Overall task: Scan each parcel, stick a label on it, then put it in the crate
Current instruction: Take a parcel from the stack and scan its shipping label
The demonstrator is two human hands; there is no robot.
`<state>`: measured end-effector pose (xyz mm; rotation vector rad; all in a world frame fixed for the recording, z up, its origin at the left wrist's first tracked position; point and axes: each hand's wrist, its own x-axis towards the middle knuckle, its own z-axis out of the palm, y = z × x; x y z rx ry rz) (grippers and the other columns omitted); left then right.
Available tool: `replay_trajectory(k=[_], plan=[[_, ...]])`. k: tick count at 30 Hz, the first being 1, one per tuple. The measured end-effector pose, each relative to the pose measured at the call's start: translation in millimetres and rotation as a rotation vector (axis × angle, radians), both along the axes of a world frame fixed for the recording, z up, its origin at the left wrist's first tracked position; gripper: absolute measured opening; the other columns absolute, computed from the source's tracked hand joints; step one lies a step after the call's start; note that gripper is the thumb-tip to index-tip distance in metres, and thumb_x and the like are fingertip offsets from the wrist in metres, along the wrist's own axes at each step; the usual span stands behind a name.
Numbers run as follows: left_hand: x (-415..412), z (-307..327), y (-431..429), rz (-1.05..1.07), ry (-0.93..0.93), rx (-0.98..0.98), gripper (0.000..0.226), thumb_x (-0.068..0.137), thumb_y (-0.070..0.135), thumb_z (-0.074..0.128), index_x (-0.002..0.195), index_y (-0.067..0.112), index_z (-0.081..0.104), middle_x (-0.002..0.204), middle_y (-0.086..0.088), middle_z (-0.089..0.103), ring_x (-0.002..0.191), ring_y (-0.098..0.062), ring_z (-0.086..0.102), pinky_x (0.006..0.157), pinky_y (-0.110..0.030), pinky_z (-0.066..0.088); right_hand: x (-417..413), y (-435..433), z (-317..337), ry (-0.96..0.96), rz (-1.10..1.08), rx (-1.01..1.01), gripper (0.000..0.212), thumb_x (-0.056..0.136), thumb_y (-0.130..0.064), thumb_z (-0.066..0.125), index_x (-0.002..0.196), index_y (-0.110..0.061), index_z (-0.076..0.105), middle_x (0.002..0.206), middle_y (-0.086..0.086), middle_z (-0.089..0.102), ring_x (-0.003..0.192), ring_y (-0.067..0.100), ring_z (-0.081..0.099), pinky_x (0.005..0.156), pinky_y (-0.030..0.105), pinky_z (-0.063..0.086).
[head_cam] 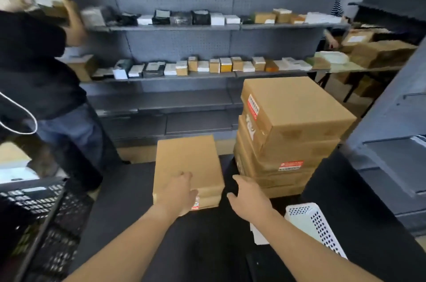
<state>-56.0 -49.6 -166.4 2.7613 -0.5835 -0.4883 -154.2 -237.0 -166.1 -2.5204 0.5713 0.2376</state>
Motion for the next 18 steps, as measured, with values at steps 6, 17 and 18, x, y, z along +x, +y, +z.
replay_trajectory(k=[6,17,18], plan=[[54,-57,27,0.334,-0.025,0.013,0.061,0.093,0.043,0.061,0.137,0.007,0.041,0.136,-0.013,0.049,0.125,-0.036,0.047,0.103,-0.046,0.041,75,-3,-55,0.048,-0.073,0.199,0.079,0.102,-0.054,0.049,0.163,-0.014,0.017,0.161,0.011,0.037,0.147,0.030,0.038,0.115,0.039,0.035],[65,-99,41,0.667,0.173,-0.372,0.048,0.097,0.039,0.058,0.129,0.004,0.050,0.119,-0.010,0.061,0.099,-0.029,0.057,0.071,-0.035,0.048,95,-7,-103,-0.014,-0.168,0.390,0.044,0.103,-0.043,0.053,0.136,-0.015,0.059,0.129,0.002,0.067,0.119,0.025,0.061,0.096,0.034,0.048],[56,-94,42,0.670,0.172,-0.395,0.048,0.097,0.038,0.059,0.130,0.005,0.050,0.118,-0.008,0.061,0.099,-0.027,0.056,0.075,-0.035,0.048,89,-7,-101,-0.013,-0.156,0.387,0.043,0.103,-0.044,0.052,0.135,-0.015,0.060,0.126,0.002,0.067,0.116,0.025,0.061,0.094,0.035,0.049]])
